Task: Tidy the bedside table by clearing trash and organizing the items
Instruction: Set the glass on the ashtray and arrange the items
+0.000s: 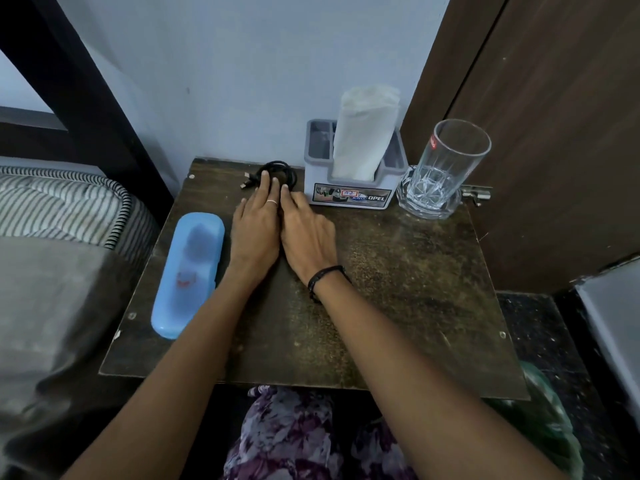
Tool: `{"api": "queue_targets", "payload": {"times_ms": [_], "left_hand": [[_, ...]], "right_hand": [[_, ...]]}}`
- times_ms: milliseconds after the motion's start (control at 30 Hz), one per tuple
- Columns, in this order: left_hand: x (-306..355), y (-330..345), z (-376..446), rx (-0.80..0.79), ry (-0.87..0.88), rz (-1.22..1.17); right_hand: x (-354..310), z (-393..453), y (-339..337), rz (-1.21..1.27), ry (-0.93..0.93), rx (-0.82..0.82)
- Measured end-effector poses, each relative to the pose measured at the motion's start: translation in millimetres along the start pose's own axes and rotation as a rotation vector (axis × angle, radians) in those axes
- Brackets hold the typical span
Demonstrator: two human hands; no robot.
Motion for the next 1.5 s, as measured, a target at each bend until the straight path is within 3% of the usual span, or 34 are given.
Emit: {"api": "queue_targets", "payload": {"times_ms": [200, 433, 567, 667, 767, 867, 1167, 1500], "left_hand": [[4, -3, -2, -0.014, 0.013, -0.05], [31, -27, -77, 0.11, 0.055, -0.077], [15, -47, -130, 0.207, -0.033, -0.012], [-17, -63, -171, 0.287, -0.246, -0.125], [-54, -64, -194, 0.322, -0.417, -0.377], [-63, -59, -195, 0.324, -0.408, -0.583], [-75, -72, -137, 0.334, -0.427, -0.563], [-91, -73, -61, 0.321, -0.363, -0.475]], "right_hand": [[1, 2, 1, 0.05, -0.002, 0.001], [3, -39, 1, 0.567, 0.06, 0.022], [-23, -72, 18, 0.849, 0.031, -0.142], [-48, -91, 19, 0.978, 0.007, -0.295], [-72, -101, 15, 0.901, -0.068, -0.269], [-79, -100, 22, 0.746, -0.052, -0.197], [-70, -46, 16, 0.672, 0.091, -0.097], [-57, 27, 14, 0.691, 0.108, -0.118]]}}
Point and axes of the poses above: each hand's wrist, its own z-axis towards the middle knuckle, its own y-axis out of the palm, x = y × z, the point moved 9 cm from there along z, towards the middle knuckle, and after that the axes turned 10 degrees about -x, right-handed, at the moved point
